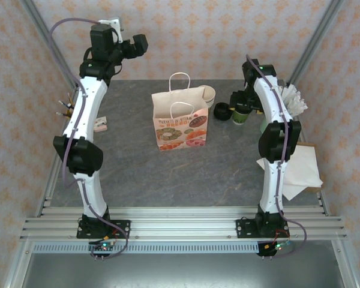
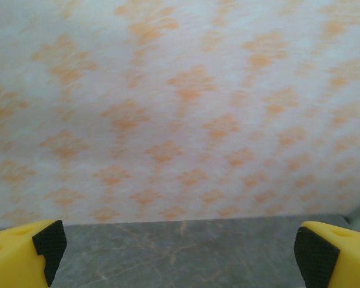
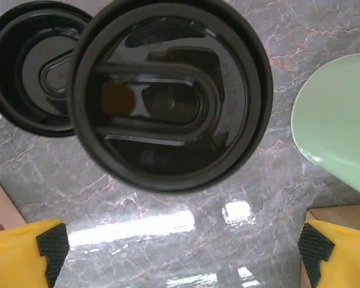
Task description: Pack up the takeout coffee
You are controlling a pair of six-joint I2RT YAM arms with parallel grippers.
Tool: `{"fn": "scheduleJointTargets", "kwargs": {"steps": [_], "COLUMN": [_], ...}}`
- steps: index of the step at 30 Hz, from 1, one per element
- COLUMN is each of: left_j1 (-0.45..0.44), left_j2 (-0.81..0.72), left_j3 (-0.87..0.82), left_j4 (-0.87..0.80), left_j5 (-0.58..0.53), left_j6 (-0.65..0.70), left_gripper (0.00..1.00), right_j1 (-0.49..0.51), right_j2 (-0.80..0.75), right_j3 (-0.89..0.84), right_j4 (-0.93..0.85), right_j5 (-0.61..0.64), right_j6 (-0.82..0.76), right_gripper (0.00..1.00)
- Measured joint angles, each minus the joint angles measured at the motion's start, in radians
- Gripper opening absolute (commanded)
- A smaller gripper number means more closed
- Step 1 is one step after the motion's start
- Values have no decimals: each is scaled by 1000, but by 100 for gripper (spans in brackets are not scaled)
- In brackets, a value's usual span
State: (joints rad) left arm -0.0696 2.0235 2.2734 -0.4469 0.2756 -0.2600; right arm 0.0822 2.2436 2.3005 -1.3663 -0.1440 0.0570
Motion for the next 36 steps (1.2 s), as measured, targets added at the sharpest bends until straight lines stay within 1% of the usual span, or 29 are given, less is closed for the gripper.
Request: {"fn": "scheduleJointTargets", "kwargs": {"steps": [4,8,13,19,29,36], "left_j1": [-1,0,0,0,0,0], "left_j2": [89,111,111,111,111,111], "left_j3": [56,62,75,75,75,75], "left_j4": [-62,-106,-111,-111,-111,-112], "left_j5": [-145,-257,-346,-389,-394,-410], "left_j6": [-47,-60,-65,-64,-64,-64], "left_gripper": [100,100,100,100,100,100], "right_j1": [-19,-29,-29,-29,-29,-29], "right_j2": [42,87,114,119,124,149], "right_j3": [35,93,108,117,117,122], "right_j4": [6,12,26,35,50,50], "right_j5": [-24,-40,-63,-69,-68,-46], "right_j6": [-19,-28,-30,-29,-29,-30], "right_gripper": [100,100,100,99,99,99]}}
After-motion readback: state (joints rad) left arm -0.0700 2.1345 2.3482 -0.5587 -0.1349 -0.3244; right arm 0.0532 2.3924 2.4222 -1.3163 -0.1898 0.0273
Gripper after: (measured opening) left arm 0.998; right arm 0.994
